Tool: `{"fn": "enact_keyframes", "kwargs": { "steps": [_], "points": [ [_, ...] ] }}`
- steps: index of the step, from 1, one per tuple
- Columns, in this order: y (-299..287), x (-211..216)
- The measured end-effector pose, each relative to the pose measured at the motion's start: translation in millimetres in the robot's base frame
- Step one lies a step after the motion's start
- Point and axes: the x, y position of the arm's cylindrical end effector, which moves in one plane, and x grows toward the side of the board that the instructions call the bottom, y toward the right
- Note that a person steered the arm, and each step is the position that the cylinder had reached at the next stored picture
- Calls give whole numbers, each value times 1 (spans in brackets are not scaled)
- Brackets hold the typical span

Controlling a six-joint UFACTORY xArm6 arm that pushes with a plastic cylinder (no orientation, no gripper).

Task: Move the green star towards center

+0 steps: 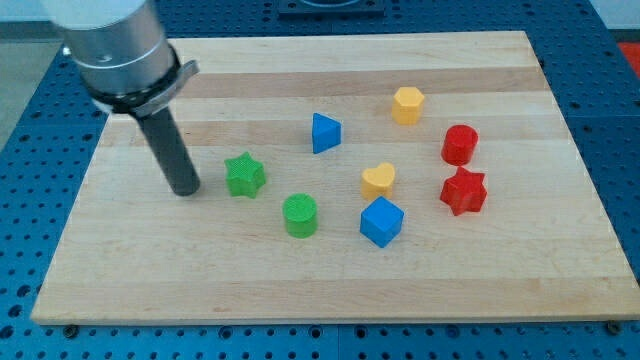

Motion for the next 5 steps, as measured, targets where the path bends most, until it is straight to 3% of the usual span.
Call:
{"fn": "enact_keyframes", "kwargs": {
  "steps": [5],
  "points": [
    [37,-15]
  ]
}}
